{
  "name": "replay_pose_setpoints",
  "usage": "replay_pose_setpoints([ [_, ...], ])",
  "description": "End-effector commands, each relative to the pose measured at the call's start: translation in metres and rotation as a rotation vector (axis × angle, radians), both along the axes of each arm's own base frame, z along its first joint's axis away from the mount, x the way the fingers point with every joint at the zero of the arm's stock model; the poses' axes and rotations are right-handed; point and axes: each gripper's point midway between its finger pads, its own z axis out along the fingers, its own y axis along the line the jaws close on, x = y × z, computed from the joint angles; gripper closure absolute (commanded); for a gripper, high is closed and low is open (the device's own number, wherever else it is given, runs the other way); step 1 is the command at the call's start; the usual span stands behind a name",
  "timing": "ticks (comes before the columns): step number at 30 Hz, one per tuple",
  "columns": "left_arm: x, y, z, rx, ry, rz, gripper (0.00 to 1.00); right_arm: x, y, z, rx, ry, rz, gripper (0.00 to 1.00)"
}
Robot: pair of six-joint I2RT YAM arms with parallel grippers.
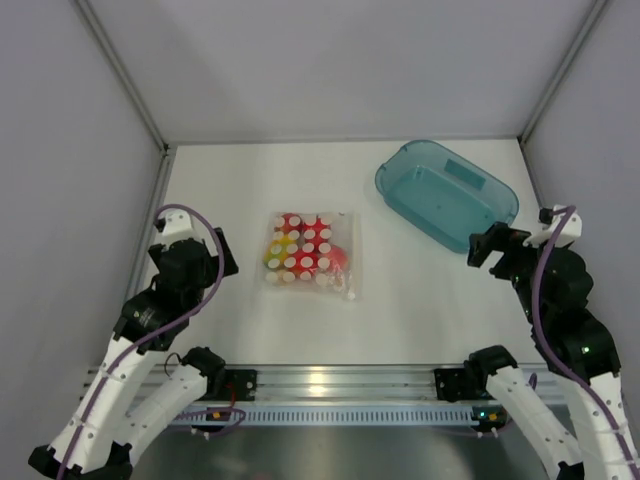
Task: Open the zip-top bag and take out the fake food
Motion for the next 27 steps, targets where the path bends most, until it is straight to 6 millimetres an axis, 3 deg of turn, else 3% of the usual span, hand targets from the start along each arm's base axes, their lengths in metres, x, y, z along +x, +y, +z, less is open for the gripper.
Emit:
replay_pose_setpoints([
  [1,0.007,0.004,0.010,-0.019,-0.056,0.047,0.01,0.005,0.008,0.000,0.008,0.003,0.033,0.01],
  [5,0.011,0.001,0.015,-0.012,-0.047,0.035,0.01,0.008,0.014,-0.010,0.004,0.047,0.056,0.00],
  [11,0.030,-0.036,0.015,-0.084,0.035,-0.073,0.01,0.014,0.032,-0.031,0.027,0.116,0.132,0.01],
  [12,0.037,-0.052,0.011,-0.108,0.081,-0.124,0.01,0.015,0.034,-0.032,0.030,0.115,0.143,0.01],
  [15,0.057,-0.074,0.008,-0.160,0.118,-0.143,0.01,0.015,0.037,-0.035,0.034,0.114,0.156,0.01],
  [16,0.067,-0.084,-0.008,-0.140,0.180,-0.147,0.01,0.014,0.038,-0.035,0.029,0.113,0.167,0.01],
  [19,0.089,-0.110,-0.022,-0.026,0.233,-0.156,0.01,0.012,0.038,-0.034,0.032,0.109,0.170,0.01],
  [20,0.088,-0.130,-0.025,0.008,0.241,-0.203,0.01,0.012,0.038,-0.034,0.032,0.109,0.175,0.01],
  [21,0.093,-0.143,-0.041,0.047,0.283,-0.213,0.02,0.011,0.037,-0.034,0.031,0.107,0.171,0.00],
  [22,0.099,-0.157,-0.035,0.054,0.271,-0.234,0.01,0.011,0.037,-0.034,0.029,0.108,0.168,0.01],
  [24,0.101,-0.186,-0.054,0.130,0.304,-0.273,0.01,0.009,0.034,-0.034,0.026,0.111,0.158,0.01],
  [26,0.100,-0.213,-0.055,0.182,0.286,-0.310,0.01,0.008,0.033,-0.032,0.028,0.106,0.154,0.01],
  [27,0.101,-0.225,-0.072,0.218,0.314,-0.320,0.01,0.006,0.033,-0.033,0.029,0.109,0.153,0.01],
])
